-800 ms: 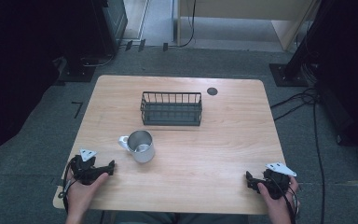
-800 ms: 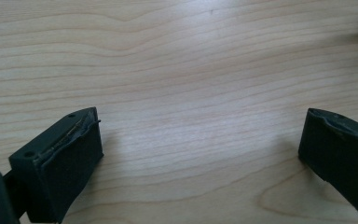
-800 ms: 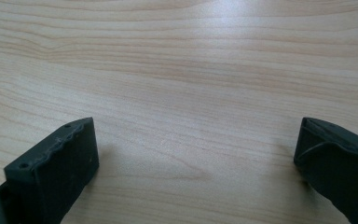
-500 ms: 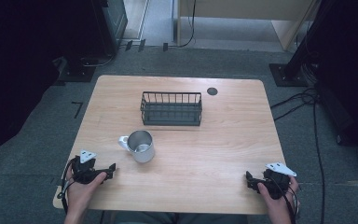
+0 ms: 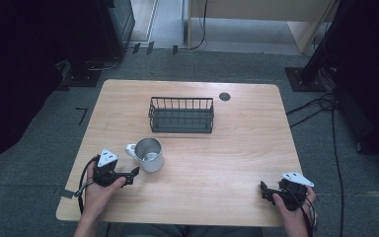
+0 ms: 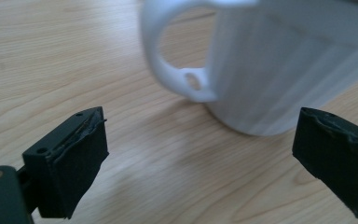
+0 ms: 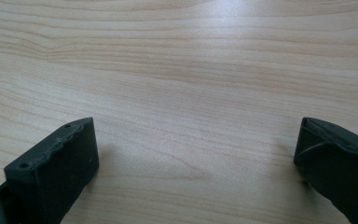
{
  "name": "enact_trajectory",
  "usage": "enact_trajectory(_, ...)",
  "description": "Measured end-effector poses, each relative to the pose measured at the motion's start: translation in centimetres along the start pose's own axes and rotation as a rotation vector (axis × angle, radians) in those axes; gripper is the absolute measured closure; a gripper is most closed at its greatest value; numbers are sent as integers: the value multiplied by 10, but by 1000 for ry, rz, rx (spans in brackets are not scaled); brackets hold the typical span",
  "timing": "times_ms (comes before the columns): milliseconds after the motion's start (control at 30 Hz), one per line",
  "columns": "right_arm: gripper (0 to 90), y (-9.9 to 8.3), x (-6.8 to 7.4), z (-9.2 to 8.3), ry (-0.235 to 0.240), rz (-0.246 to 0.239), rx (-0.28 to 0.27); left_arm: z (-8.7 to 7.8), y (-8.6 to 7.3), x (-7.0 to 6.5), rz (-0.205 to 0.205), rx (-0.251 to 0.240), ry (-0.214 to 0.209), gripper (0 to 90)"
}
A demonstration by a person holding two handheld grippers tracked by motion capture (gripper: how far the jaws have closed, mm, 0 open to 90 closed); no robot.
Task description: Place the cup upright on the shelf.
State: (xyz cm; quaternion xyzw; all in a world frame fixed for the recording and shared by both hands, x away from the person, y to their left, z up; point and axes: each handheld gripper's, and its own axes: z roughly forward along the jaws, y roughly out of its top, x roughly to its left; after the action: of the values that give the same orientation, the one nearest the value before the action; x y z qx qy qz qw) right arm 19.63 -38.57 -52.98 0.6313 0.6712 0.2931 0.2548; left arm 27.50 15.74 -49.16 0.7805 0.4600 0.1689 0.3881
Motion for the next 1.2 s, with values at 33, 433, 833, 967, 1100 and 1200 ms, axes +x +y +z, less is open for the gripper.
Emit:
enact_trajectory(33, 0, 0, 0, 0, 0, 0, 0, 0, -1, -4, -4, -6, -5, 49)
enact_trajectory(433, 0, 0, 0, 0, 0, 0, 0, 12, 8, -46, -5, -71, 8, 61)
enact_trajectory(833, 0, 0, 0, 0, 0, 0, 0, 33, 26, -65, -83, -65, 142, 60)
enact_trajectory(967, 0, 0, 0, 0, 0, 0, 0, 41, 28, -68, -83, -60, 181, 60)
enact_trajectory(1100, 0, 0, 0, 0, 0, 0, 0, 45, 29, -71, -75, -71, 212, 77)
enact_trajectory(1200, 0, 0, 0, 0, 0, 0, 0, 45, 30, -71, -71, -72, 220, 82)
